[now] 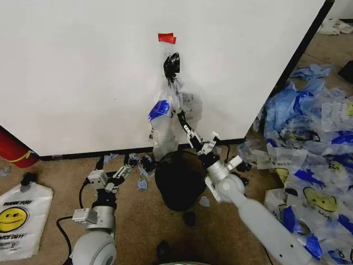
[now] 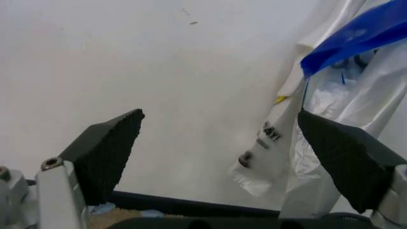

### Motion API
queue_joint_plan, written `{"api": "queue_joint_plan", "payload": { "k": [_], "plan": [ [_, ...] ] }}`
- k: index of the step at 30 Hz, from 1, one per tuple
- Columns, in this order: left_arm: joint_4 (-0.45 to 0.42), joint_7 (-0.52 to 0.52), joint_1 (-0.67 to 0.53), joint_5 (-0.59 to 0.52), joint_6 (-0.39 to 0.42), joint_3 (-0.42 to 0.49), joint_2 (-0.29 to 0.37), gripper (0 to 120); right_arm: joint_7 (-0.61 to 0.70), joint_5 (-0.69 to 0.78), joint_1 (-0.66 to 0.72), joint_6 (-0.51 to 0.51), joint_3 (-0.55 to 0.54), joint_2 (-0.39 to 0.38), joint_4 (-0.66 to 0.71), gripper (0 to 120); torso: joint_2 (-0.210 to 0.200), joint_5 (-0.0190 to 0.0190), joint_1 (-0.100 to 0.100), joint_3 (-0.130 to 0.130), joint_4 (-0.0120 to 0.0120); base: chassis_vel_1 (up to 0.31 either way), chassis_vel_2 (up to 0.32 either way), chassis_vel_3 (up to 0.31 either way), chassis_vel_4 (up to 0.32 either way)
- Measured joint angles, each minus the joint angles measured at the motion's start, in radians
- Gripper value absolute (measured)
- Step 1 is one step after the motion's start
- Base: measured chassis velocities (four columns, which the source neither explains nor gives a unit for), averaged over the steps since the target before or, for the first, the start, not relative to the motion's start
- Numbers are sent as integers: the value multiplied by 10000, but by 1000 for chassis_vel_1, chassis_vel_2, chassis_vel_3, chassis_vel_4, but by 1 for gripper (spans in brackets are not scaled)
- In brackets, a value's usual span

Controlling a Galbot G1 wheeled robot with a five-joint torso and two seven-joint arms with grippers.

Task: Pick up the garbage bag from the wall and place it over the trash bin.

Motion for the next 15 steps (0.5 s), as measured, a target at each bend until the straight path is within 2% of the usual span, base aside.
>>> {"api": "queue_joint_plan", "payload": {
  "k": [15],
  "plan": [
    [76, 4, -10, 49, -76, 131, 20, 97, 27, -278, -870, 291, 214, -315, 341, 0, 0, 1, 0, 1, 1, 0, 0, 0, 0]
  ]
}}
